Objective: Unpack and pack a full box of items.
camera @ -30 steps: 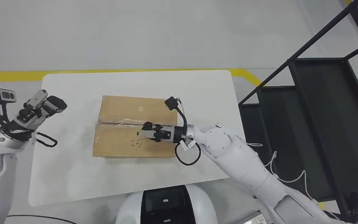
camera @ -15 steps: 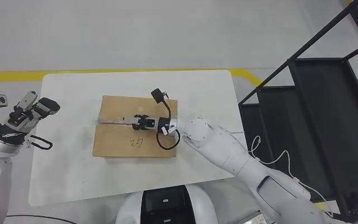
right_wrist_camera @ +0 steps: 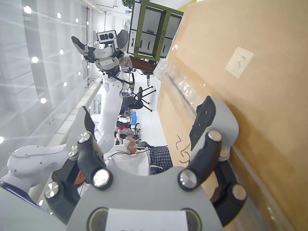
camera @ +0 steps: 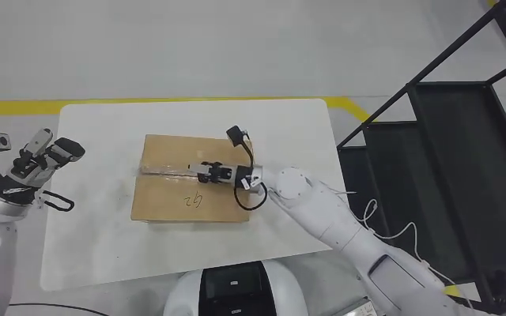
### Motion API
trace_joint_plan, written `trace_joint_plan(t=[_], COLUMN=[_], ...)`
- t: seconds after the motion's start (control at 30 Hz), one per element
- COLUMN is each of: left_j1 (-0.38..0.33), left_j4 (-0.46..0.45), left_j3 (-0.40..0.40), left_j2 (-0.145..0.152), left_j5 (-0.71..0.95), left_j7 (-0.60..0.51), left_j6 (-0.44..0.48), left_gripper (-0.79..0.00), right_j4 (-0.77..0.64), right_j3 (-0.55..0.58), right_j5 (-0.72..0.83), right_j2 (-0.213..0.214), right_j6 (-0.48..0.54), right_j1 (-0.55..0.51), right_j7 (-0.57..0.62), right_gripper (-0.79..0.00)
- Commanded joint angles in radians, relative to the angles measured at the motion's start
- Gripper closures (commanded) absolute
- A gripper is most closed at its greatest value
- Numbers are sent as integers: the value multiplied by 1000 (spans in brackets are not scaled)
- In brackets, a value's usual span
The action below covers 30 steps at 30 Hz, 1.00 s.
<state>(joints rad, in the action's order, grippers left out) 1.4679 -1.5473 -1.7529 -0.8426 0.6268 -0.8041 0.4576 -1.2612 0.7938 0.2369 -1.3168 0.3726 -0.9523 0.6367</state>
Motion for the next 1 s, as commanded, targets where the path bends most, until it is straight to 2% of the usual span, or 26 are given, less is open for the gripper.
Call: trace_joint_plan(t=[0.0, 0.37, 0.73, 0.83, 0.97], left_j1=[0, 0, 0, 0, 0], left_j4=[0, 0, 0, 0, 0], left_j3=[0, 0, 0, 0, 0], left_j2=[0, 0, 0, 0, 0], left_j5=[0, 0, 0, 0, 0], left_j7=[0, 0, 0, 0, 0], left_j6=[0, 0, 0, 0, 0], left_gripper=[-785, -785, -785, -785, -785], right_j4=[-29, -127, -204, -240, -258], right_j3=[27, 191, 362, 359, 289], right_j5=[-9, -25, 29, 42, 41], right_j2=[11, 66, 108, 107, 90], right_j6=[-8, -36, 16, 20, 1], right_j1=[-25, -175, -312, -309, -247], right_j7=[12, 52, 67, 75, 69], right_gripper=[-785, -785, -785, -785, -785])
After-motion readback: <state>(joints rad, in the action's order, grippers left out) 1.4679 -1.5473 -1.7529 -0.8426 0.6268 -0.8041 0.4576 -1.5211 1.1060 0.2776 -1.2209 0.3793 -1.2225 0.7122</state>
